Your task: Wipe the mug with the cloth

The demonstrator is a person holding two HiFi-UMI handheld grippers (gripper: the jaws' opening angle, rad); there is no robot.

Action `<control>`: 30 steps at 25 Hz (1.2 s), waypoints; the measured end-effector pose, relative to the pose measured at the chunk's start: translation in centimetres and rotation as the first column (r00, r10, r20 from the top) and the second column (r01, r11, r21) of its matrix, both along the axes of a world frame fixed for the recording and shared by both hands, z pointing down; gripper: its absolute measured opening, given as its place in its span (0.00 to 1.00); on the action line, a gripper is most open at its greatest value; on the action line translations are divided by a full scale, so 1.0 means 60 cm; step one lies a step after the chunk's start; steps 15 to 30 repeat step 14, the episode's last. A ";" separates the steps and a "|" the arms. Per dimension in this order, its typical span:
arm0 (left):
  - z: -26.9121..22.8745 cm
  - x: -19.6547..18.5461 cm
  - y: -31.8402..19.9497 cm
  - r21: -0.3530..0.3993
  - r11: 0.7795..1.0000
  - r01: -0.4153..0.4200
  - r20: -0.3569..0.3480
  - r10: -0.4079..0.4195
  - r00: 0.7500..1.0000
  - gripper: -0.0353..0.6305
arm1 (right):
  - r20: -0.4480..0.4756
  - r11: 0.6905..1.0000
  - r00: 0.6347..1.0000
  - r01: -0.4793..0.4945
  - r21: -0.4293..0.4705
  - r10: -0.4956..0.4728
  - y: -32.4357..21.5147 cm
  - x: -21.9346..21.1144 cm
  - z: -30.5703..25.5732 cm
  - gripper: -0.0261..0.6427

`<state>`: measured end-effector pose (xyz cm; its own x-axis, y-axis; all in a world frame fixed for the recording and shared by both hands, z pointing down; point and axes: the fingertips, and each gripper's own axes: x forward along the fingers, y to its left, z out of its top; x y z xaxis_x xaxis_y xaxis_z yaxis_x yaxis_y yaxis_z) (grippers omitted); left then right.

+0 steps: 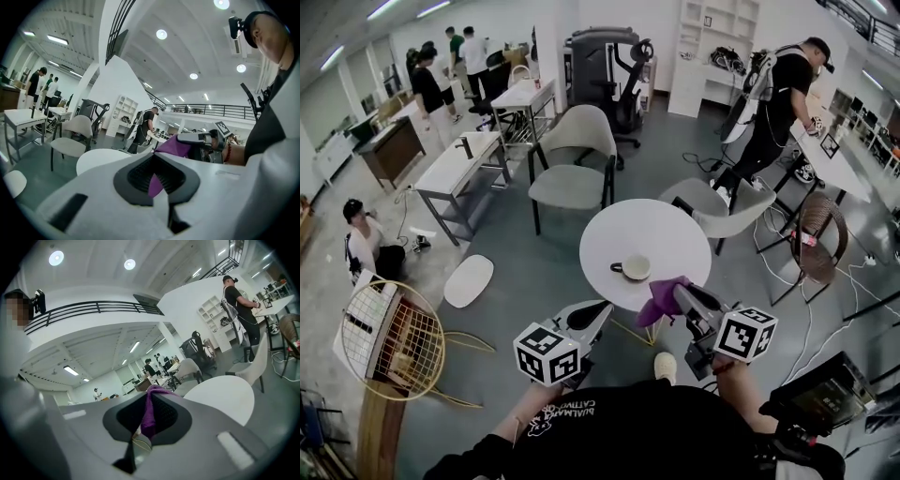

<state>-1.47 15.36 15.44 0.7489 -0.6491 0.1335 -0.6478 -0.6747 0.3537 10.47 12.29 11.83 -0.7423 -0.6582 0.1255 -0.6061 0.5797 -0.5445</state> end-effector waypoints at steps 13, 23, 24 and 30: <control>0.002 0.023 -0.006 -0.001 0.999 -0.043 0.003 0.043 0.999 0.05 | -0.028 0.999 0.999 -0.037 0.003 0.037 -0.002 0.023 0.005 0.08; 0.003 0.024 -0.006 -0.003 0.999 -0.044 0.001 0.044 0.999 0.05 | -0.036 0.999 0.999 -0.036 0.006 0.036 -0.002 0.024 0.005 0.08; 0.003 0.024 -0.006 -0.003 0.999 -0.044 0.001 0.044 0.999 0.05 | -0.036 0.999 0.999 -0.036 0.006 0.036 -0.002 0.024 0.005 0.08; 0.003 0.024 -0.006 -0.003 0.999 -0.044 0.001 0.044 0.999 0.05 | -0.036 0.999 0.999 -0.036 0.006 0.036 -0.002 0.024 0.005 0.08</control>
